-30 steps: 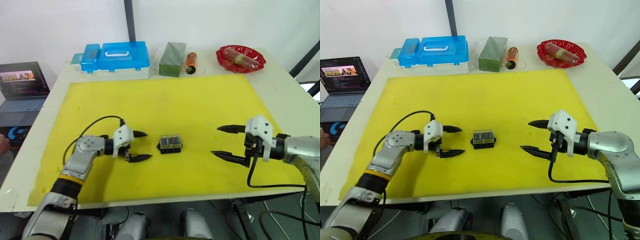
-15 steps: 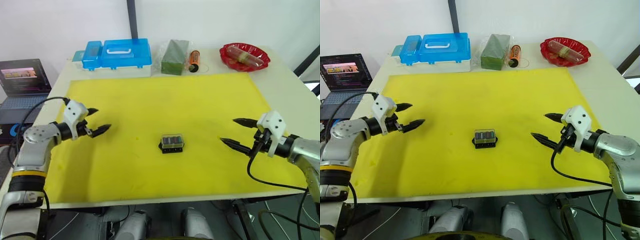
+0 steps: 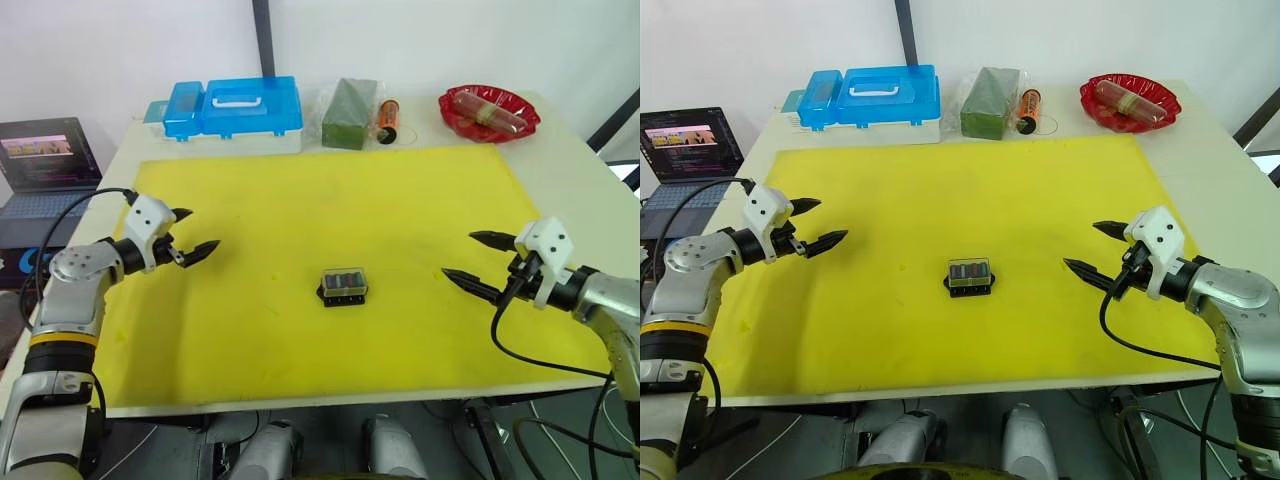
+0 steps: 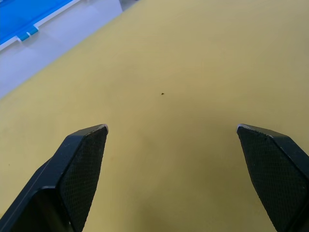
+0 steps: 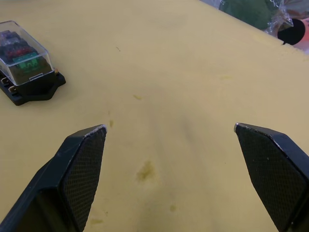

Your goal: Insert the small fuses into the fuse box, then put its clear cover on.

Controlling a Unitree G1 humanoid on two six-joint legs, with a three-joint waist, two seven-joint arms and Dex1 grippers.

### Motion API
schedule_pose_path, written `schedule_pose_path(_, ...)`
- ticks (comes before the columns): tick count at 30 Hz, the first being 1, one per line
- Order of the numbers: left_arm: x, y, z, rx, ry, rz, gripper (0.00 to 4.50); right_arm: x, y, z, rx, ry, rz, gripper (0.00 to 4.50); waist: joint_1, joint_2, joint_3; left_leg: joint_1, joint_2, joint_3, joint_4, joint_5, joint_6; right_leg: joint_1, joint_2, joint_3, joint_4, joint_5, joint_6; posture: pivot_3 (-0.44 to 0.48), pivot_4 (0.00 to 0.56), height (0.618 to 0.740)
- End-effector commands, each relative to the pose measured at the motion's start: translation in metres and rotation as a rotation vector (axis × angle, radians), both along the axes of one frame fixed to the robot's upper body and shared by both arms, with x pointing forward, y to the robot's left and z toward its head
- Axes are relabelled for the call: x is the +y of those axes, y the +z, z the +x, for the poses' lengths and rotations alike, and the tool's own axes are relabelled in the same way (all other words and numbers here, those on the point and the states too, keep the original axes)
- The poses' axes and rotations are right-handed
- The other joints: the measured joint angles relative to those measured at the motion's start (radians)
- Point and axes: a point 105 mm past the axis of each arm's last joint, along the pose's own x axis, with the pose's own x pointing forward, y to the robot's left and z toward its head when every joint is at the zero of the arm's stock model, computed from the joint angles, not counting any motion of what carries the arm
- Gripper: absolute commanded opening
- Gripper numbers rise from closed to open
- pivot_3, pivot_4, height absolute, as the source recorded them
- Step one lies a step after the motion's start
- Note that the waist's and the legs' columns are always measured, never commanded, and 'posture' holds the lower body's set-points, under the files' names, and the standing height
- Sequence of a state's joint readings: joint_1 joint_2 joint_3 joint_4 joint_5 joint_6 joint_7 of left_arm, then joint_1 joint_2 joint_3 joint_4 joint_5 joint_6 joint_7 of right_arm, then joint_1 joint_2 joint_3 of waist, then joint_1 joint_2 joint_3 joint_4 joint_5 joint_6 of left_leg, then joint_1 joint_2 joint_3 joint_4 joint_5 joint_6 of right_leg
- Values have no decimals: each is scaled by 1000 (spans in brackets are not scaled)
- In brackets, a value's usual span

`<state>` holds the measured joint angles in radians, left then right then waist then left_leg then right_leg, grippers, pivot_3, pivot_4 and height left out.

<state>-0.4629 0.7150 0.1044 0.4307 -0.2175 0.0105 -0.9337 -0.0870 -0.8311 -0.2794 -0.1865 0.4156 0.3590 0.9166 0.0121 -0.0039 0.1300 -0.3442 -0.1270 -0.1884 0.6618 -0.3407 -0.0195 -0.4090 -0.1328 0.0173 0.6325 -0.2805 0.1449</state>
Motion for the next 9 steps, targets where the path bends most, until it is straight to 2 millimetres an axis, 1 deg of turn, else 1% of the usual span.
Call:
schedule_pose_path(1,1,9,0,-42,0,11,4481,1,12,1,-44,7,-17,4500,0,0,0,0,0,0,0,0,0,0,0,0,0,0,0,0,150,740)
schedule_pose_path(9,0,8,-2,-31,-12,12,4481,3,13,2,-46,14,-24,4500,-1,0,0,0,0,0,0,0,0,0,0,0,0,0,0,0,150,740)
